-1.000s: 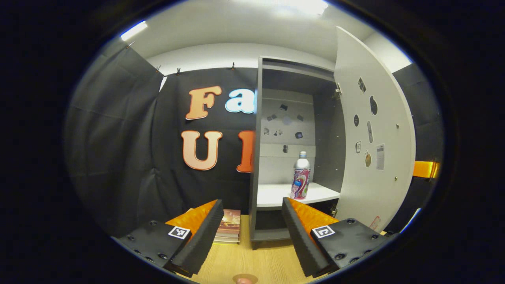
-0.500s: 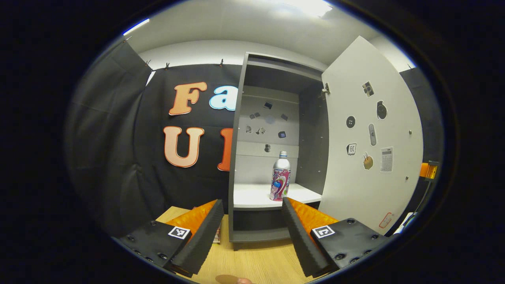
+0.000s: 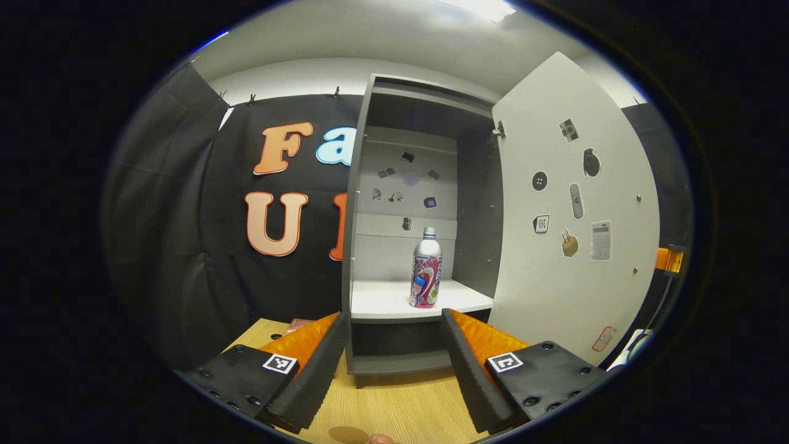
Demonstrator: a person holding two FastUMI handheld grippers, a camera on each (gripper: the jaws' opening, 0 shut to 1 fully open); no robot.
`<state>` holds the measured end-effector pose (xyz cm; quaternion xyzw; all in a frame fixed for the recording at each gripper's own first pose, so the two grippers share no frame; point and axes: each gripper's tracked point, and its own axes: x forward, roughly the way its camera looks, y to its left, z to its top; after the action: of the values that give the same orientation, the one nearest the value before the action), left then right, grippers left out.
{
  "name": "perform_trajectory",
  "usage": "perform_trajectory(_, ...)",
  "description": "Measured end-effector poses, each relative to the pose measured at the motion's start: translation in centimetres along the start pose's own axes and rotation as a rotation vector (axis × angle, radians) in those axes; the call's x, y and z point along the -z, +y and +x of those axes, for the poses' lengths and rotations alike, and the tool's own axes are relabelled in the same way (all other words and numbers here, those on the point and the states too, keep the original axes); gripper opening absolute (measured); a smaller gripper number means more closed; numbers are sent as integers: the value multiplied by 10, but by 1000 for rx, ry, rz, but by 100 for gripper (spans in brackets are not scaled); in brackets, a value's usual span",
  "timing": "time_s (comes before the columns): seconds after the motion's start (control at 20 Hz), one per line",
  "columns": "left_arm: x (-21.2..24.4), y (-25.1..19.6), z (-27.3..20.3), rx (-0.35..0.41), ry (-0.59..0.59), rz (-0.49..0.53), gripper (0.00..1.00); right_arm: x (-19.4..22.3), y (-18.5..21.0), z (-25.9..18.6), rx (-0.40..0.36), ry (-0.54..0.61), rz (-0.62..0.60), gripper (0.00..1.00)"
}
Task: Open the cabinet door with the right hand, grasp the bottle in the cabinet with the left hand and place it on the coaster, then close the cabinet door with the right hand.
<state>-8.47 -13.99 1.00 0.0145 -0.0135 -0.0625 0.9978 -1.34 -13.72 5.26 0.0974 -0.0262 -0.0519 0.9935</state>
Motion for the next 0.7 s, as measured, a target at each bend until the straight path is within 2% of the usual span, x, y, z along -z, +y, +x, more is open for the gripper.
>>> perform_trajectory(0.05, 1, -1, -2, -1, 2, -1, 96, 0, -1, 0, 3, 1, -4, 0)
perform_trajectory(0.15, 3, 0, -5, -5, 5, -10, 96, -1, -9, -4, 25, -1, -14, 0)
perform_trajectory(0.2, 4, 1, -7, -7, 7, -16, 96, 0, -11, -6, 31, 2, -14, 11)
perform_trajectory(0.25, 3, 2, -7, -9, 6, -21, 96, -1, -14, -7, 48, 3, -8, 12)
perform_trajectory(0.3, 3, 1, -8, -10, 7, -24, 96, -1, -18, -9, 63, 5, -5, 5)
perform_trajectory(0.4, 2, 0, -9, -8, 5, -28, 96, -2, -32, -15, 105, 3, -6, 4)
perform_trajectory(0.45, 0, 0, -8, -6, 2, -28, 96, 1, -38, -20, 116, 10, -7, 12)
perform_trajectory(0.65, -5, -9, -6, 14, -7, -24, 96, 7, -37, -34, 117, 44, 21, 14)
perform_trajectory(0.7, -6, -12, -7, 19, -9, -21, 99, 7, -36, -40, 120, 45, 15, 14)
